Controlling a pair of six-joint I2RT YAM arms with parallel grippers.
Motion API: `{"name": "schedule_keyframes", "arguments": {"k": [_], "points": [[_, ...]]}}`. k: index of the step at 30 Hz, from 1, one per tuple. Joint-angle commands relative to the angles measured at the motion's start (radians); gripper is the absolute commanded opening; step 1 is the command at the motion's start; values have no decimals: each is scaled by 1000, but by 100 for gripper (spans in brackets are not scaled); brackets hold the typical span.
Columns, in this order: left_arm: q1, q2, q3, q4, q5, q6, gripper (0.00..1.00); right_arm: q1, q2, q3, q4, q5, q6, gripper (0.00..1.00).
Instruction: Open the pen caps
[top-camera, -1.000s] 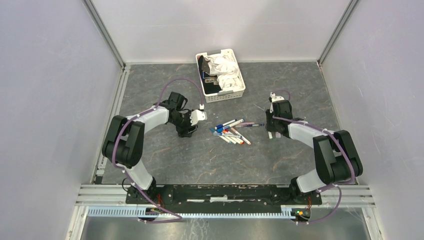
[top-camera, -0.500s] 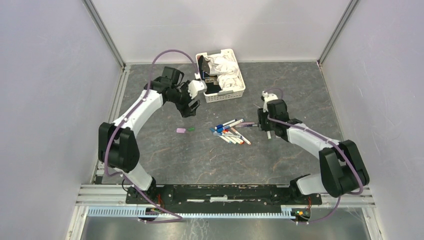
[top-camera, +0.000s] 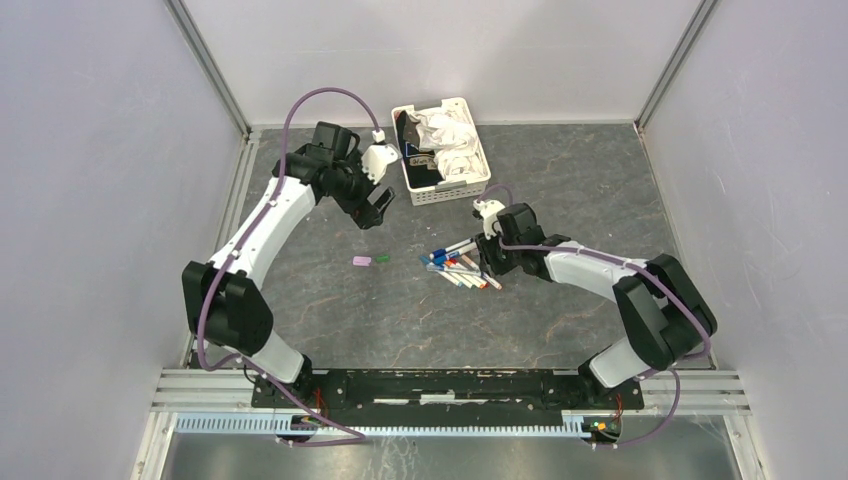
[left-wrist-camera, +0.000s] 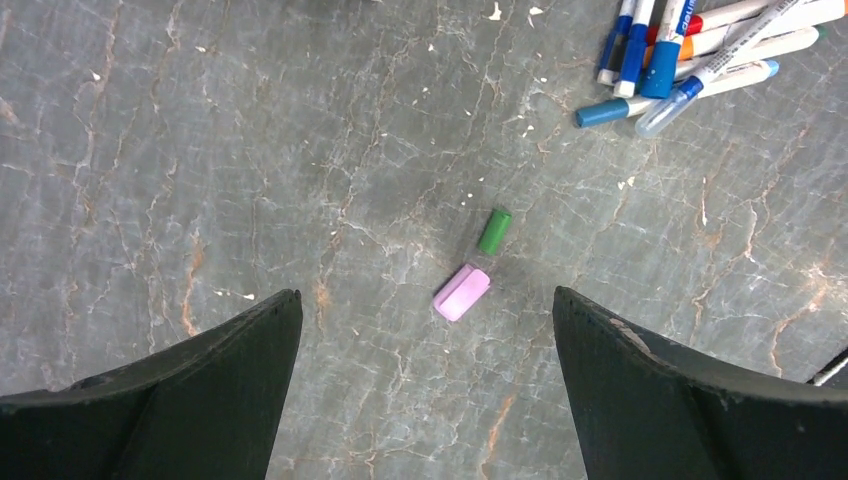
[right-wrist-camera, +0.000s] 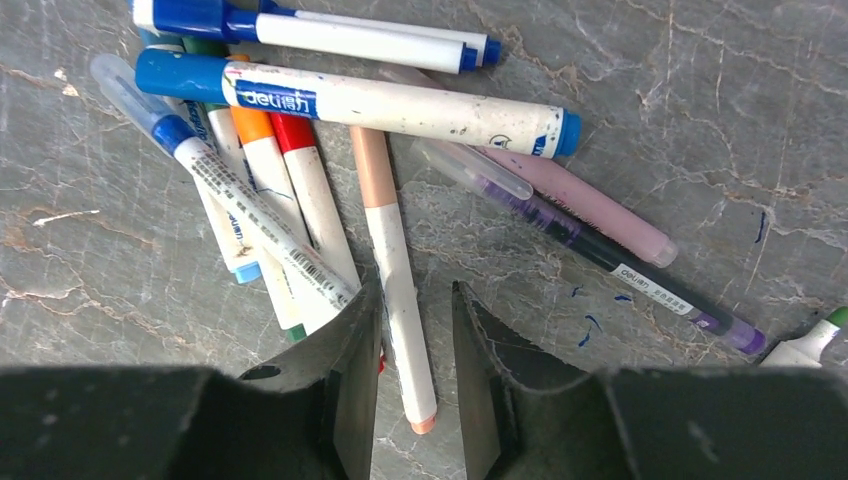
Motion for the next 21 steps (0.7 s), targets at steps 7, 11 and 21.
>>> {"name": "schedule_keyframes", "arguments": {"k": [7,11,21], "points": [[5,-53,6,-43,21,-48,100,21,48,15,-11,-7,-43,34],[5,-44,13,-55,40,-48,100,37,62,13,-27,18,-51,34],[4,-46,35,-101,124,-15,100,39,72,8,-32,57,-74,18]]}}
